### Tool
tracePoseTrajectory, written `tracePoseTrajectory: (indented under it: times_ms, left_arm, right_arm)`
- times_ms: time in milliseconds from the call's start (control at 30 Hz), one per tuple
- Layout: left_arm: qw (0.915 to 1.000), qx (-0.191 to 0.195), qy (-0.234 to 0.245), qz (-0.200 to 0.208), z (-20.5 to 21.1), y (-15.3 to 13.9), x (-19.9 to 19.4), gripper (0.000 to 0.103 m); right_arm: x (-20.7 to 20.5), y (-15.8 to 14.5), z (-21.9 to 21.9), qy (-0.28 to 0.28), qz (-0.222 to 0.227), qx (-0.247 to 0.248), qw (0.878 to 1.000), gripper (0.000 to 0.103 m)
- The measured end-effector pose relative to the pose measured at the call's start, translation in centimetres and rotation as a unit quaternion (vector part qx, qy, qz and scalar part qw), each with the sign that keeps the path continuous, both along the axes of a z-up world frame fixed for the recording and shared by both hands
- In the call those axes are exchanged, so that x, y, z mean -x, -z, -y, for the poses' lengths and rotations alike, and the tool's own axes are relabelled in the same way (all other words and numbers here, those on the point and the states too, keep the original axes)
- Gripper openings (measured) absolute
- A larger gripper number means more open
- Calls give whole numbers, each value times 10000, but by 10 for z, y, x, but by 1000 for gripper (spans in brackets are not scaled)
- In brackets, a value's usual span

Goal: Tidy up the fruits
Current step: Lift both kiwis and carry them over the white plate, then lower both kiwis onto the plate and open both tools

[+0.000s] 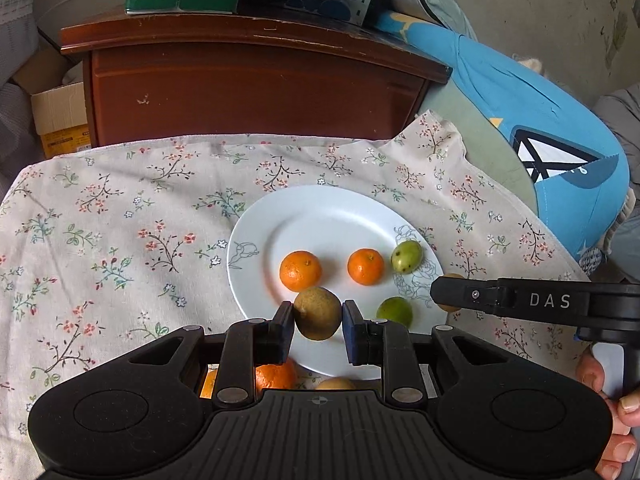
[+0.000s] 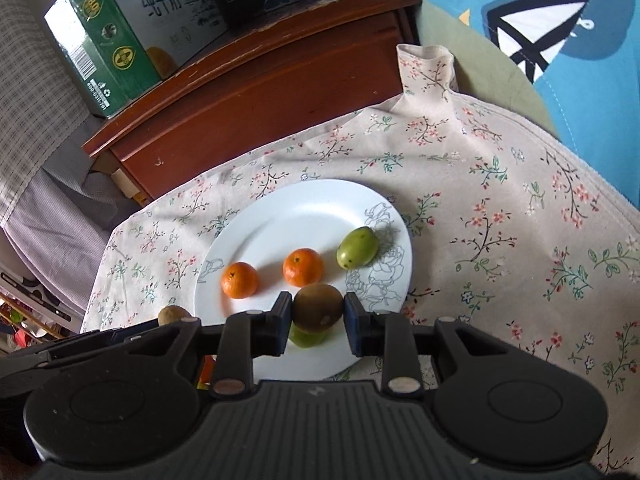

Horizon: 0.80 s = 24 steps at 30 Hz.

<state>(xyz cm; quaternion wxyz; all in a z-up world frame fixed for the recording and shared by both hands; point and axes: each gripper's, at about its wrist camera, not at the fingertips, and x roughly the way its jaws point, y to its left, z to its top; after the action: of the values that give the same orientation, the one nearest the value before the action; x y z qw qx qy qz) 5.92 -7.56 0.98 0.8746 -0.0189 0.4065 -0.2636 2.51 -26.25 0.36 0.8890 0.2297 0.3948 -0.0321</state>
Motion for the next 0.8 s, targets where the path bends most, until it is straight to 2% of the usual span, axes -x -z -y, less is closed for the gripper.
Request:
tracePoseTrajectory:
  times_ms: [133, 333, 567, 800]
  left_arm:
    - [10000, -26, 87, -22, 10, 5, -8, 23]
    - [9999, -9, 148, -80, 21, 10, -18, 23]
    - [9996, -119, 234, -61, 31, 14, -23, 23]
    - [9997, -123, 200, 3, 32, 5, -23, 26]
  right_arm:
    - [-3, 6, 4, 118, -68, -17, 9999, 28]
    - [-9, 15, 10, 260, -132, -301, 9991, 28]
    - [-16, 20, 11, 349, -186, -322, 9987, 29]
    - [-15, 14, 13, 448, 45, -338, 9984, 32]
